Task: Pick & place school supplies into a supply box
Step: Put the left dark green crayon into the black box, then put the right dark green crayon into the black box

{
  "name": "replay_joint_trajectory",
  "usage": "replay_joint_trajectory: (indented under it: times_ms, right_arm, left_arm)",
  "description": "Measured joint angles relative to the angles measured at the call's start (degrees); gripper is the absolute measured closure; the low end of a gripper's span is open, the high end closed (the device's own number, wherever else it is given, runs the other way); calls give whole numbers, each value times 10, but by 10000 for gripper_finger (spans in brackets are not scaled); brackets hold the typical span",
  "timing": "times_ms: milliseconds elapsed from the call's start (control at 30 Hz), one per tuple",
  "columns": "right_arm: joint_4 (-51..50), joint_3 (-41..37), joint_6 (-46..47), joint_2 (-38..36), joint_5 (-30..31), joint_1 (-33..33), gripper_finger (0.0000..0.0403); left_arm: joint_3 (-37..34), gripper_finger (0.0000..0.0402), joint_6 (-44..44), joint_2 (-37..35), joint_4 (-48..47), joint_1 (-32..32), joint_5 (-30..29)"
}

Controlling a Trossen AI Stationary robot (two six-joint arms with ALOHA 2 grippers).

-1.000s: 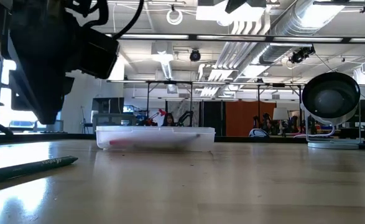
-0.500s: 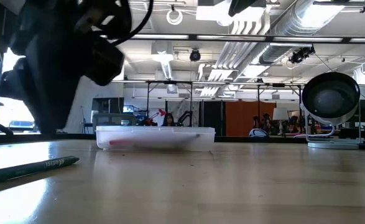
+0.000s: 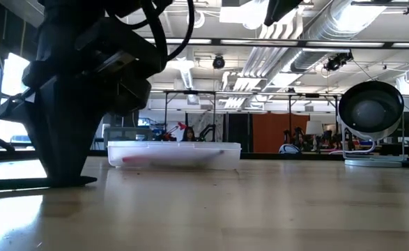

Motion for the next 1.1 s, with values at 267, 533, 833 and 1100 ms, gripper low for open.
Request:
replay_joint_trajectory:
  times_ms: [267,533,833,1100]
  right_arm:
    - [-1,0,4,0,-17,0,295]
    - [0,0,4,0,-23,0,295]
    - [0,0,4,0,-23,0,295]
    - [0,0,13,0,-23,0,295]
  left_arm:
    - [8,285,25,14,-35,0,-4]
    - [7,354,106,15,-67,4,-37]
    - [61,371,205,14,-135,13,-98]
    - [210,387,342,11,-328,52,-246]
